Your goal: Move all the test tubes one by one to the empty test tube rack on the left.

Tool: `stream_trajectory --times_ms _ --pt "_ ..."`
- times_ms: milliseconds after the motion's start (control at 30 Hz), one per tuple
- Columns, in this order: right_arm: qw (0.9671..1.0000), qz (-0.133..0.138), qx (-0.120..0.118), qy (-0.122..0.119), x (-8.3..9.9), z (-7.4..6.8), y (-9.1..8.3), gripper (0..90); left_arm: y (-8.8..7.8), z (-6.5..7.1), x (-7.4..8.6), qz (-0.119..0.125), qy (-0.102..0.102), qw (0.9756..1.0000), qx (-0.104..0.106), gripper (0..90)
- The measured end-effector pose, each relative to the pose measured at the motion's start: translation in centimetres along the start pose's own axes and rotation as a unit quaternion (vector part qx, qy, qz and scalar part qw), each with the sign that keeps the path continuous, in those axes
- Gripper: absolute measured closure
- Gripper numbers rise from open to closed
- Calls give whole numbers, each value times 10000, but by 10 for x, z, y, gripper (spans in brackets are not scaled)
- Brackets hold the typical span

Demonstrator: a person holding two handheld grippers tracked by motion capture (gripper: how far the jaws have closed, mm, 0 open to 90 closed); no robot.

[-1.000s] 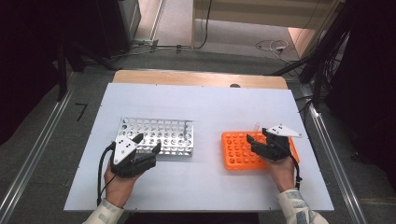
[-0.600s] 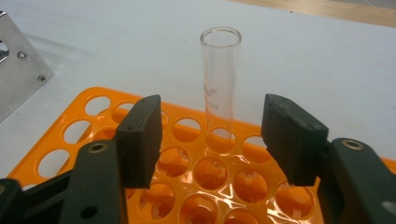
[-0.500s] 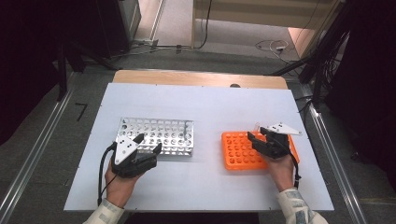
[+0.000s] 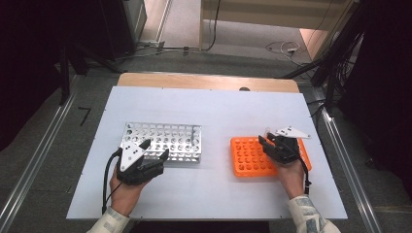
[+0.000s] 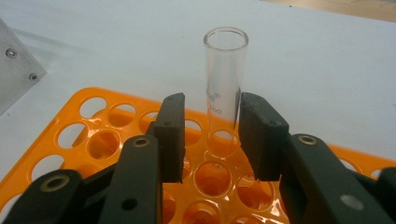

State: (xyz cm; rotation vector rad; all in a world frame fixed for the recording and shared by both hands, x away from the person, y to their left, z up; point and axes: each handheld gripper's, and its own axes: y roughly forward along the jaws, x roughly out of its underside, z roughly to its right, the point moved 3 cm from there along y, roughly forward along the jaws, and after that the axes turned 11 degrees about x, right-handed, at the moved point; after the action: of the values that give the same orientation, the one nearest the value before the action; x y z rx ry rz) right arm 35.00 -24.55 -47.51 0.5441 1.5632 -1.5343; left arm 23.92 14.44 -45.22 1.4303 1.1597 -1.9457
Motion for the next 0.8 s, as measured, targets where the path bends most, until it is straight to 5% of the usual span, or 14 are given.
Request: stream_trajectory --times_ms 800 --pt "9998 -131 133 78 -1 2 3 726 1 1 0 -9 3 10000 22 311"
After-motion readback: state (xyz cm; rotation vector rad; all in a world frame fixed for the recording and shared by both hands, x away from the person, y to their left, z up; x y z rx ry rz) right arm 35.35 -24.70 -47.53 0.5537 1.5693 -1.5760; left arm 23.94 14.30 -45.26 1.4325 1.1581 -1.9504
